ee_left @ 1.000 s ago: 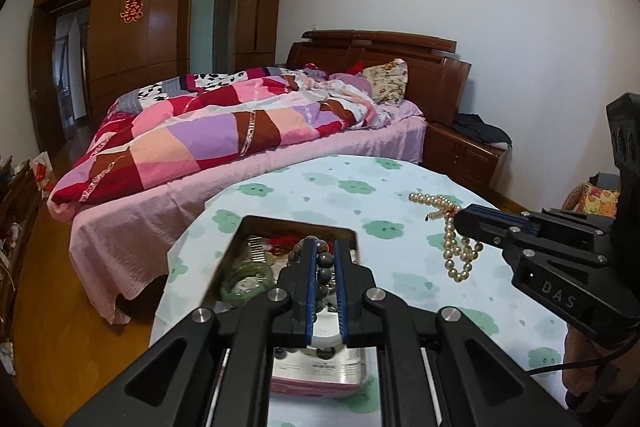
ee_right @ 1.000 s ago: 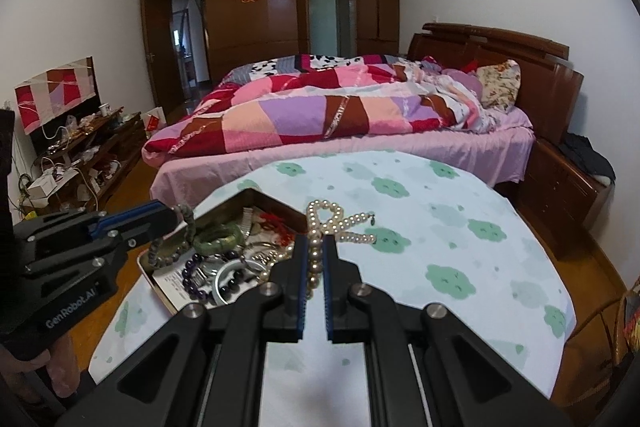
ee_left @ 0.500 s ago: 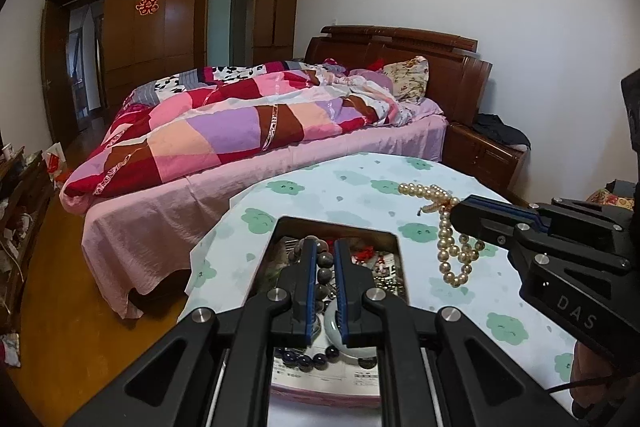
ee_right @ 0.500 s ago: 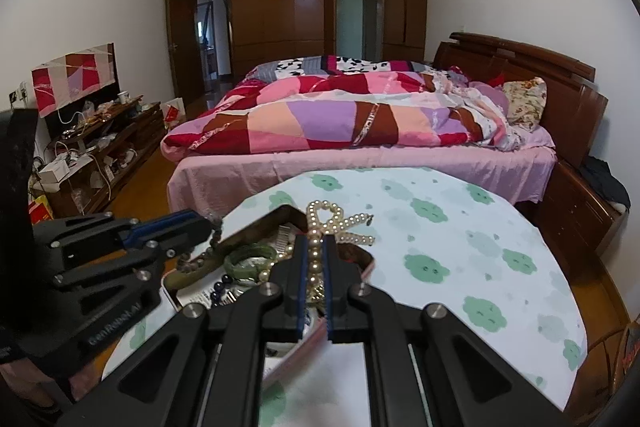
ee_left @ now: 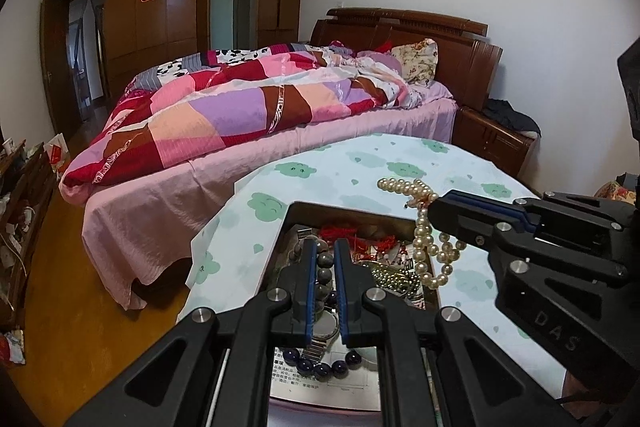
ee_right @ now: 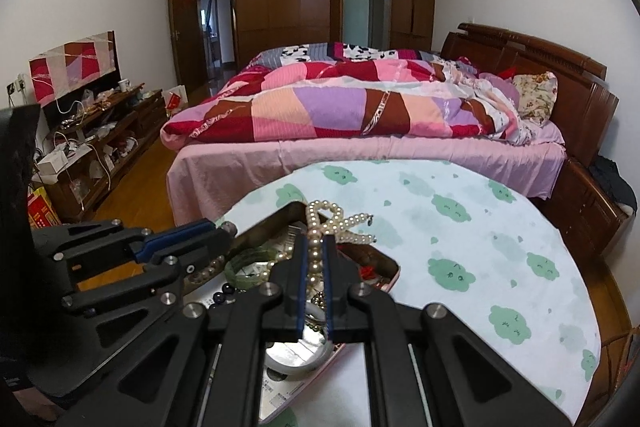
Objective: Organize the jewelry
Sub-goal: 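Carry the bead bracelet and pearl necklace into the tin while opening both grippers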
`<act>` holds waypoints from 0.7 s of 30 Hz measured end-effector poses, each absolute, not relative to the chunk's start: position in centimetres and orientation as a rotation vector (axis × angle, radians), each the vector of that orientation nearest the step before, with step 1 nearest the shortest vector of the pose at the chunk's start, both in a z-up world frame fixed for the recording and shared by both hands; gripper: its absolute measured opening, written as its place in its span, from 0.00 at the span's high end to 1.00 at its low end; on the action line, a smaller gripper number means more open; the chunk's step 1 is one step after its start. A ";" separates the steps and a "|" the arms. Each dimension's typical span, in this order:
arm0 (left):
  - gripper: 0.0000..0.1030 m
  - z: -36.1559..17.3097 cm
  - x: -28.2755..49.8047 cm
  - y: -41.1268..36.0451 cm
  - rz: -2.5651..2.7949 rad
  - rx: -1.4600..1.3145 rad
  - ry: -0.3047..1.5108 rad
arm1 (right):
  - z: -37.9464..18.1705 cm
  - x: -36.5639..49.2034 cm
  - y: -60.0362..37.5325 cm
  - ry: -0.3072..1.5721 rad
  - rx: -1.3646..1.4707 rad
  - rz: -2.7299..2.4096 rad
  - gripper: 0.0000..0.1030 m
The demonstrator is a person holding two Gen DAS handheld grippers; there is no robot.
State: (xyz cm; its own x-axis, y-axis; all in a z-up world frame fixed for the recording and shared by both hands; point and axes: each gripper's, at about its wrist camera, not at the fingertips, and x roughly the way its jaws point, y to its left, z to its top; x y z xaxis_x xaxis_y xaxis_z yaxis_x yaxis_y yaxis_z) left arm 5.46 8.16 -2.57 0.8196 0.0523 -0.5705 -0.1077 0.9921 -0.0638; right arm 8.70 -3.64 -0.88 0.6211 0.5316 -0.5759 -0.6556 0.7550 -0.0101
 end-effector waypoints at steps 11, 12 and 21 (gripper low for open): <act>0.92 -3.9 6.2 7.8 0.075 -0.084 0.644 | -2.8 9.3 -2.9 0.643 -0.246 0.686 0.92; 0.92 -4.0 6.2 7.7 0.076 -0.083 0.646 | -2.9 9.4 -2.9 0.647 -0.247 0.686 0.92; 0.92 -5.2 6.8 7.8 0.076 -0.085 0.680 | -3.8 9.7 -2.7 0.674 -0.253 0.690 0.92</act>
